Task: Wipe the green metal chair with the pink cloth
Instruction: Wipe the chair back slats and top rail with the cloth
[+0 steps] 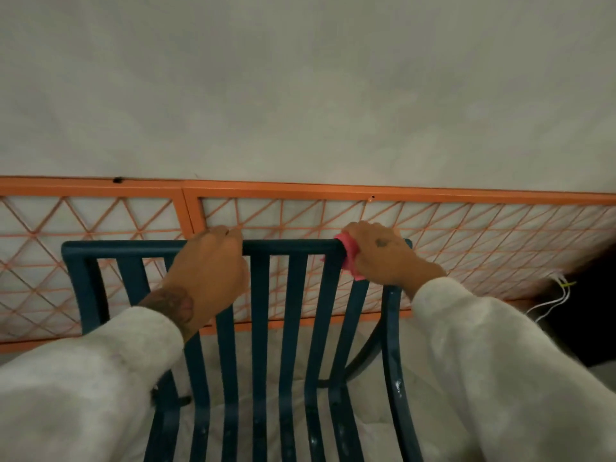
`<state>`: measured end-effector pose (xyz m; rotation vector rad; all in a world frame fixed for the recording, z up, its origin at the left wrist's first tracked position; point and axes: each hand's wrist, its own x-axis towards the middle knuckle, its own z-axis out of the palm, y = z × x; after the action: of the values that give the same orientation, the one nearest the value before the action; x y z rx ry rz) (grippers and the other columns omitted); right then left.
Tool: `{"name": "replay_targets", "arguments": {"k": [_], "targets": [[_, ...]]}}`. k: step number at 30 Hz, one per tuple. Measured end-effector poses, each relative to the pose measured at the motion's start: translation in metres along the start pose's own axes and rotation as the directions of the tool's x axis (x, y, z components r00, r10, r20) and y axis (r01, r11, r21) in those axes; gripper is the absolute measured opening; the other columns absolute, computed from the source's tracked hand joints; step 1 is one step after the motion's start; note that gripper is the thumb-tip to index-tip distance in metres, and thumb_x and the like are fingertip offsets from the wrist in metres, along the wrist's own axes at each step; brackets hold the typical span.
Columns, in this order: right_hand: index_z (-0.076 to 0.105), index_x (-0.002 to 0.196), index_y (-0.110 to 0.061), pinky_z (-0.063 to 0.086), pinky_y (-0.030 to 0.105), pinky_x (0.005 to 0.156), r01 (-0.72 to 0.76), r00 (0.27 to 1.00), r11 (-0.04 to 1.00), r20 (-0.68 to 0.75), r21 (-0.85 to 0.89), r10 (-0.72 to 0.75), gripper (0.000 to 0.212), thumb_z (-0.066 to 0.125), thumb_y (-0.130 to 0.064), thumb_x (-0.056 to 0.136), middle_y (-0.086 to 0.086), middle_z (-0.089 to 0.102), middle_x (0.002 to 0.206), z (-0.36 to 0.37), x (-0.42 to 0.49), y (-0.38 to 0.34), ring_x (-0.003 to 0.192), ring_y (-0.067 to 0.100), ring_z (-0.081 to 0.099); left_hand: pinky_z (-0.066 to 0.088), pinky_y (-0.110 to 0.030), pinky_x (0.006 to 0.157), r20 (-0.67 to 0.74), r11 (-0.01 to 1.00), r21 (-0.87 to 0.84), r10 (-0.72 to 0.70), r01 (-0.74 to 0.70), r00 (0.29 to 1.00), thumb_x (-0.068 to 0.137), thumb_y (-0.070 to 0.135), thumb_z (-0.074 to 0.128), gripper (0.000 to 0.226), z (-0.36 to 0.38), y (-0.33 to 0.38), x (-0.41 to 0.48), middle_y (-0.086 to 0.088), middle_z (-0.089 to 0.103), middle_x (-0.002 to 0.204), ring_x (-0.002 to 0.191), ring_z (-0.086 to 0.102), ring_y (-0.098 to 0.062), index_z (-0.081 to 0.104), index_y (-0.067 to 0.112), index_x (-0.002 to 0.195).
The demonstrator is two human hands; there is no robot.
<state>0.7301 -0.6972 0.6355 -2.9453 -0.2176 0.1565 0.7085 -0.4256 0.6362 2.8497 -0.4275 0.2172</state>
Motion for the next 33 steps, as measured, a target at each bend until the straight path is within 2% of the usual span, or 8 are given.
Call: {"name": "replay_targets", "arguments": {"k": [3,5,10,14,19,24,28,33], "targets": [[0.052,0.119,-0.018,0.040,0.045,0.097,-0.048,0.990,0.980,0.119,-0.193,0.072,0.036,0.052,-0.043,0.093,0.003,0.059,0.109,-0.008,0.009,-0.008,0.103,0.027,0.057,0.050,-0.044,0.080,-0.032,0.999,0.029,0.047,-0.046,0.998,0.095,0.029,0.045,0.025,0.003,0.014,0.006,-0.009,0.062,0.095,0.089,0.059,-0.028,0.060,0.009,0.098],[0.050,0.121,-0.017,0.036,0.045,0.095,-0.004,0.993,0.982,0.117,-0.187,0.026,0.034,0.048,-0.039,0.095,0.004,0.054,0.106,-0.004,0.015,-0.032,0.107,0.029,0.055,0.050,-0.048,0.084,-0.016,0.996,0.045,0.078,-0.077,0.997,0.095,0.030,0.042,0.027,0.008,0.029,0.010,-0.007,0.063,0.099,0.093,0.059,-0.028,0.060,0.012,0.105],[0.050,0.120,-0.023,0.039,0.041,0.090,0.148,0.957,0.967,-0.215,-0.207,-0.193,0.034,0.054,-0.031,0.088,0.002,0.056,0.114,0.035,0.013,-0.078,0.103,0.026,0.053,0.049,-0.049,0.080,-0.036,0.995,0.025,0.093,-0.092,0.995,0.086,0.029,0.033,0.034,0.022,0.039,0.017,-0.006,0.065,0.093,0.085,0.060,-0.031,0.061,0.014,0.097],[0.054,0.120,-0.022,0.039,0.039,0.088,0.220,0.892,0.963,-0.368,-0.156,-0.264,0.031,0.055,-0.023,0.088,-0.002,0.056,0.106,0.040,0.001,-0.040,0.095,0.023,0.053,0.049,-0.048,0.078,-0.038,0.993,0.075,0.093,-0.090,0.995,0.086,0.026,0.033,0.036,0.027,0.036,0.015,-0.007,0.064,0.087,0.077,0.059,-0.031,0.064,0.011,0.096],[0.052,0.120,-0.025,0.040,0.040,0.094,0.079,0.939,0.985,-0.321,-0.156,-0.126,0.031,0.059,-0.030,0.090,-0.003,0.056,0.107,0.026,-0.015,0.023,0.096,0.020,0.053,0.050,-0.050,0.077,-0.030,0.996,0.058,0.065,-0.063,0.997,0.090,0.026,0.039,0.029,0.025,0.035,0.017,-0.005,0.061,0.083,0.073,0.058,-0.030,0.063,0.011,0.091],[0.052,0.120,-0.023,0.038,0.042,0.100,-0.034,0.995,0.989,-0.102,-0.143,0.019,0.033,0.058,-0.035,0.090,-0.001,0.055,0.108,0.004,-0.008,0.026,0.104,0.024,0.053,0.047,-0.052,0.081,-0.029,0.996,0.054,0.067,-0.066,0.997,0.092,0.030,0.037,0.030,0.025,0.034,0.013,-0.004,0.061,0.084,0.077,0.058,-0.032,0.060,0.012,0.089],[0.050,0.120,-0.018,0.037,0.042,0.093,0.060,0.997,0.975,0.050,-0.214,-0.050,0.037,0.052,-0.043,0.094,0.007,0.057,0.116,0.003,0.013,-0.020,0.104,0.029,0.054,0.043,-0.054,0.087,-0.026,0.998,0.042,0.048,-0.047,0.998,0.092,0.032,0.033,0.024,0.026,0.038,0.011,-0.002,0.057,0.085,0.081,0.057,-0.030,0.051,0.018,0.082],[0.049,0.124,-0.023,0.037,0.039,0.087,0.172,0.949,0.956,-0.220,-0.238,-0.226,0.036,0.051,-0.035,0.090,0.002,0.057,0.116,0.039,0.020,-0.088,0.104,0.026,0.055,0.042,-0.055,0.091,-0.017,0.997,0.006,0.078,-0.078,0.997,0.087,0.034,0.027,0.042,0.028,0.036,0.014,-0.005,0.065,0.098,0.092,0.059,-0.030,0.061,0.015,0.101]]}}
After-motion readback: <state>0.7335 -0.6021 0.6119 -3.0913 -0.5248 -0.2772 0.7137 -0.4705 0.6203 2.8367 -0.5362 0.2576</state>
